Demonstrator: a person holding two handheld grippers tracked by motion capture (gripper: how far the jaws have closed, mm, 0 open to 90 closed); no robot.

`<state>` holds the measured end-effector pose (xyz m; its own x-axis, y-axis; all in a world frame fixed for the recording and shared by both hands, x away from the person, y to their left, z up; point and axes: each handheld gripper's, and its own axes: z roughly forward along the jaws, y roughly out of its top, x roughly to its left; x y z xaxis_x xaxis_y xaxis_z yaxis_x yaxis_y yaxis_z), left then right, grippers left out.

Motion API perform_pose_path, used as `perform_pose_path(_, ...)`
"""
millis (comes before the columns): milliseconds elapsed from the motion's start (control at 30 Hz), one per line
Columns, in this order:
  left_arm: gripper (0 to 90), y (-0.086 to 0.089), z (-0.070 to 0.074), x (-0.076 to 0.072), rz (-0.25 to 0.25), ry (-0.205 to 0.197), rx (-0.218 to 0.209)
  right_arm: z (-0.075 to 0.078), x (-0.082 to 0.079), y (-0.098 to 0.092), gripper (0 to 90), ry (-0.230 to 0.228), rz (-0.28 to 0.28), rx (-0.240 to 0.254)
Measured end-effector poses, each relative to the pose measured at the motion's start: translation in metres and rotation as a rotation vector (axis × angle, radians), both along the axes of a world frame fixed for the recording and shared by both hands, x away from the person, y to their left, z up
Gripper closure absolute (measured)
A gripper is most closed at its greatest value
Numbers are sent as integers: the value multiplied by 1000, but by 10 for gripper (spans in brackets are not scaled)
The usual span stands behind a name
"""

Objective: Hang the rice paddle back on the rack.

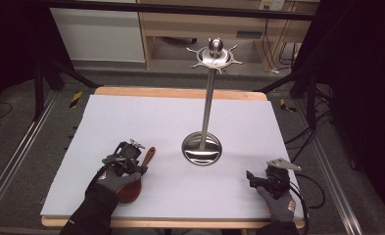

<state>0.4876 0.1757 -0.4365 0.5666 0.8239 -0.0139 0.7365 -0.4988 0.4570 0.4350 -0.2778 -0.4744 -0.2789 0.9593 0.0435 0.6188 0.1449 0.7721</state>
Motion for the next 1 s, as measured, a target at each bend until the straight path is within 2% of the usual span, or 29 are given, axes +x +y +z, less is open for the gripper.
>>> perform_pose_path(433,655,0,-9,5,22,65,20,0,0,1,132,6,1,7)
perform_pose_path(633,688,1,-11,6,24,94,4,-1,0,2,132,15,-3,9)
perform_pose_path(867,694,0,-12,8,36,109,1,-1,1,2,134,17,-7,6)
perform_pose_path(1000,694,-2,-13,7,38,106,18,-1,1,1,134,12,-2,-2)
